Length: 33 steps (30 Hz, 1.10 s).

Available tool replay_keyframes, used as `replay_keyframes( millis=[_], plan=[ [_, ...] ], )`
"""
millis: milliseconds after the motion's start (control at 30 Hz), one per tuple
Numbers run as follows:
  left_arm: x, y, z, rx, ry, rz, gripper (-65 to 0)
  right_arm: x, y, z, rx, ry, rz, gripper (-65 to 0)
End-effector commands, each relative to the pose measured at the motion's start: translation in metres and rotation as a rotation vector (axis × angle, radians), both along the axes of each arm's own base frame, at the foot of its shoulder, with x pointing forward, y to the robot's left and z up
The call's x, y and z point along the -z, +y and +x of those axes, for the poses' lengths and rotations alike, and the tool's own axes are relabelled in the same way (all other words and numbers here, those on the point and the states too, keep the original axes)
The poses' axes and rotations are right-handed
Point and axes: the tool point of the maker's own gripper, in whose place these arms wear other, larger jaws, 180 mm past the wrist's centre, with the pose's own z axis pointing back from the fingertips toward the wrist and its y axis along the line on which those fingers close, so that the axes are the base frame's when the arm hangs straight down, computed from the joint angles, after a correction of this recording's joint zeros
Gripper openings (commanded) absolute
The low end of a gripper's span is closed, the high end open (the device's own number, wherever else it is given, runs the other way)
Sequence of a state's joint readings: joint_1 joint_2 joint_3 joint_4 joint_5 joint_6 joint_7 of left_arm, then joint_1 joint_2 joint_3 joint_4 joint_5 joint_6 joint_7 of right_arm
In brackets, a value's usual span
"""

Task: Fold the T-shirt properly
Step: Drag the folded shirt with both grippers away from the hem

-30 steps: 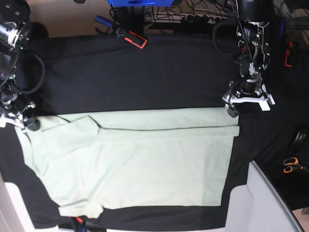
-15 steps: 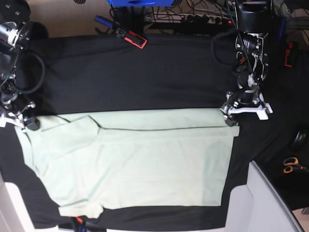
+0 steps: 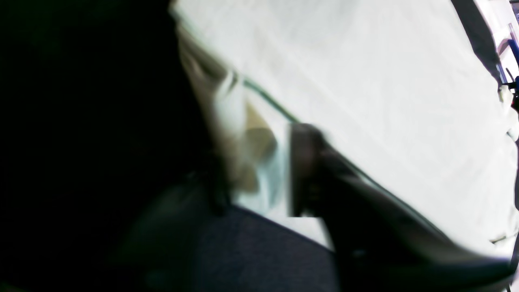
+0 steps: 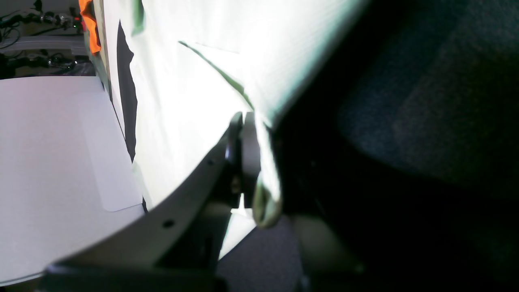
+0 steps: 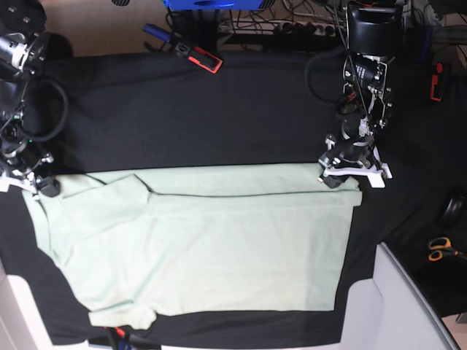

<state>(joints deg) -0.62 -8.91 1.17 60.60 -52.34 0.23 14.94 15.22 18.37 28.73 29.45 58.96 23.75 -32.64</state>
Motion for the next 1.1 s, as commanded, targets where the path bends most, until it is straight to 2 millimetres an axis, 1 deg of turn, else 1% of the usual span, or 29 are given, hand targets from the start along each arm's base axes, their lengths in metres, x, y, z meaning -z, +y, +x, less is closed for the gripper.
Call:
replay_keyframes(
  millis=[0, 33, 67, 133, 167, 233, 300, 433, 533, 667, 733, 800, 900, 967, 1067],
  plan=[
    [-0.008, 0.007, 0.008, -0.017, -0.032, 0.011, -55.3, -0.019, -0.012, 0.015, 0.009, -0.059, -0.020, -65.0],
    [-0.003, 0.008, 0.005, -0.023, -0.018, 0.010, -58.8, -0.019, -0.012, 0.015, 0.009, -0.059, -0.020, -65.0],
    [-0.001, 0.009, 0.005, -0.026, -0.012, 0.009, -61.0, -0.019, -0.012, 0.015, 0.009, -0.059, -0.020, -65.0],
    [0.007, 0.013, 0.002, -0.042, 0.013, 0.005, -64.7, -0.018, -0.011, 0.015, 0.009, -0.059, -0.018, -65.0],
    [0.012, 0.020, -0.001, -0.064, 0.028, 0.002, -65.0, -0.018, -0.011, 0.015, 0.009, -0.059, -0.018, -65.0],
    [0.017, 0.031, -0.008, -0.108, 0.042, -0.006, -65.0, -0.018, -0.011, 0.014, 0.009, -0.057, -0.018, -65.0],
    [0.017, 0.034, -0.009, -0.119, 0.042, -0.008, -65.0, -0.017, -0.011, 0.014, 0.009, -0.056, -0.018, -65.0],
    [0.011, 0.035, -0.008, -0.107, 0.028, 0.001, -65.0, -0.017, -0.011, 0.014, 0.009, -0.056, -0.018, -65.0],
    [0.008, 0.034, -0.012, -0.098, 0.019, 0.010, -65.0, -0.017, -0.011, 0.013, 0.008, -0.054, -0.018, -65.0],
    [0.009, 0.034, -0.027, -0.089, 0.026, 0.020, -65.0, -0.010, -0.012, 0.003, 0.013, -0.036, -0.018, -65.0],
    [0.011, 0.034, -0.036, -0.085, 0.036, 0.025, -65.0, -0.009, -0.012, 0.001, 0.013, -0.034, -0.018, -65.0],
    [0.012, 0.033, -0.043, -0.081, 0.043, 0.029, -65.0, -0.002, -0.011, -0.009, 0.005, -0.011, -0.013, -65.0],
    [0.011, 0.033, -0.049, -0.075, 0.042, 0.034, -65.0, -0.007, -0.012, -0.012, -0.019, -0.022, -0.036, -65.0],
    [0.008, 0.032, -0.051, -0.067, 0.036, 0.037, -65.0, -0.013, -0.007, -0.013, -0.039, -0.044, -0.055, -65.0],
    [0.000, 0.032, -0.056, -0.043, 0.023, 0.056, -65.0, -0.019, -0.008, -0.018, -0.062, -0.055, -0.082, -65.0]
  ],
)
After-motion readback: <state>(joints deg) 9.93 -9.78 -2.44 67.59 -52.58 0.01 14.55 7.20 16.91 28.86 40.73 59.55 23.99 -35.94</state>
